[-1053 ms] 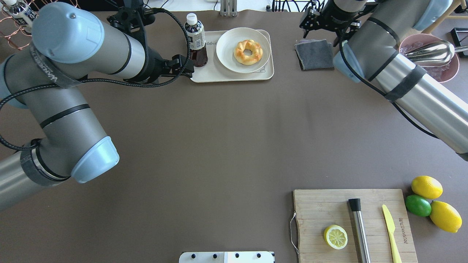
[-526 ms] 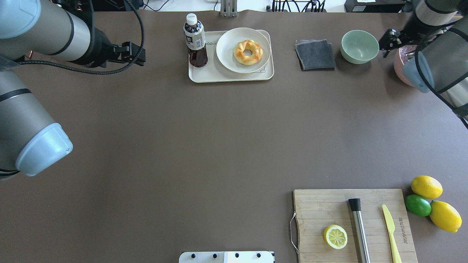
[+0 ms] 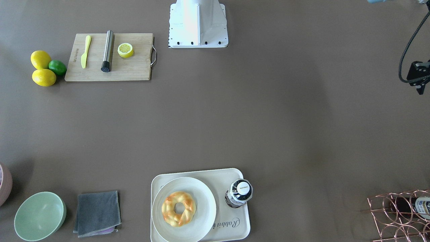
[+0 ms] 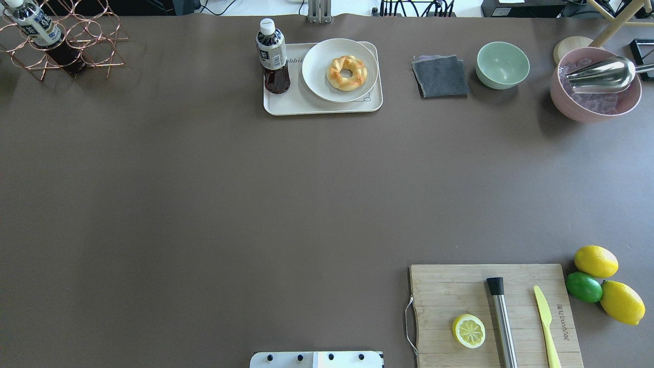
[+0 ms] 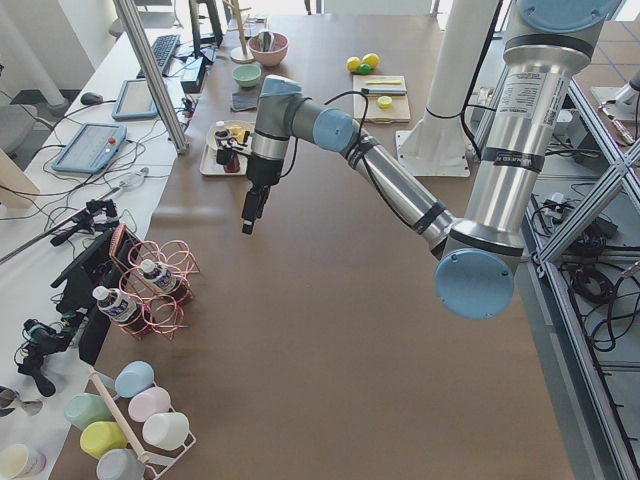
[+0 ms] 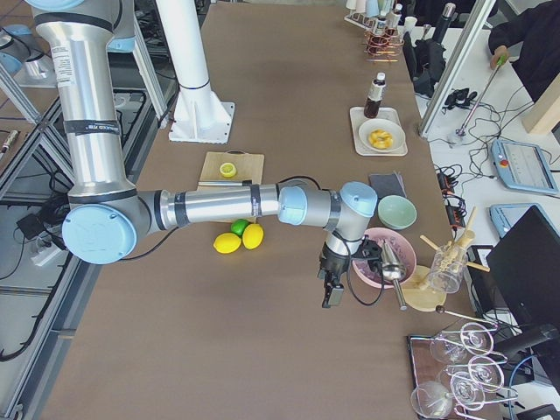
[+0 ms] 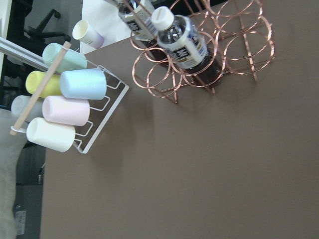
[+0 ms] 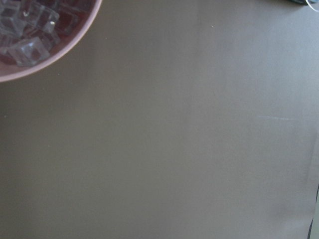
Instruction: Place donut on tray
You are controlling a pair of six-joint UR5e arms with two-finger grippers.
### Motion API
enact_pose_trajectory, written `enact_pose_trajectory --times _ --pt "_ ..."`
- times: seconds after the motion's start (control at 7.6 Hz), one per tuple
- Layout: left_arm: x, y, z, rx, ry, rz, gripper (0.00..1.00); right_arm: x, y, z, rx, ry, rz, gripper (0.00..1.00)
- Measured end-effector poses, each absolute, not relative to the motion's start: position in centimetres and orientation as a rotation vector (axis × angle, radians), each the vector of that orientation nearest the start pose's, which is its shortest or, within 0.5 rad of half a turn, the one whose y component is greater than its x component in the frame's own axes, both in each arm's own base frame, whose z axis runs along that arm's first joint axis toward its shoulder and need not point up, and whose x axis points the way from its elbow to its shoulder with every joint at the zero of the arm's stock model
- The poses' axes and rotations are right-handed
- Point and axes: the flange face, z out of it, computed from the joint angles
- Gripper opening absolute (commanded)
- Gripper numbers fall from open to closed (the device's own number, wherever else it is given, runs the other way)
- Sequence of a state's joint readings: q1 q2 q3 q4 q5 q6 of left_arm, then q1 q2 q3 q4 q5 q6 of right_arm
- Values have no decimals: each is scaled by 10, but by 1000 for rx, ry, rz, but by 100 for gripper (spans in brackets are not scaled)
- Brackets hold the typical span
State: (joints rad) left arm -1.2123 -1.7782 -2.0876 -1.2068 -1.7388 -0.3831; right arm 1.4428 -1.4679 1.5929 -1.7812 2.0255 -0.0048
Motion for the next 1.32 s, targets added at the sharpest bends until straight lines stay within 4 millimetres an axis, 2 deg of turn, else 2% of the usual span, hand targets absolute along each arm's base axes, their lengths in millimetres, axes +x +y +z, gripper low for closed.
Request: enact_pose_trajectory --times 0.39,0.66,0.92,1.05,1.32 --pt "48 -525 468 184 212 411 98 51 -493 672 -133 -502 -105 100" --pt "38 -532 528 138 292 462 98 55 -473 691 -118 -510 -112 100" --pt "34 -540 560 201 337 462 98 56 -465 698 -120 -511 -112 100" --pt "17 -541 575 212 354 419 98 56 -463 704 -131 -515 -109 100" --pt "-26 -518 606 172 524 308 98 53 -453 716 -155 -563 -101 100"
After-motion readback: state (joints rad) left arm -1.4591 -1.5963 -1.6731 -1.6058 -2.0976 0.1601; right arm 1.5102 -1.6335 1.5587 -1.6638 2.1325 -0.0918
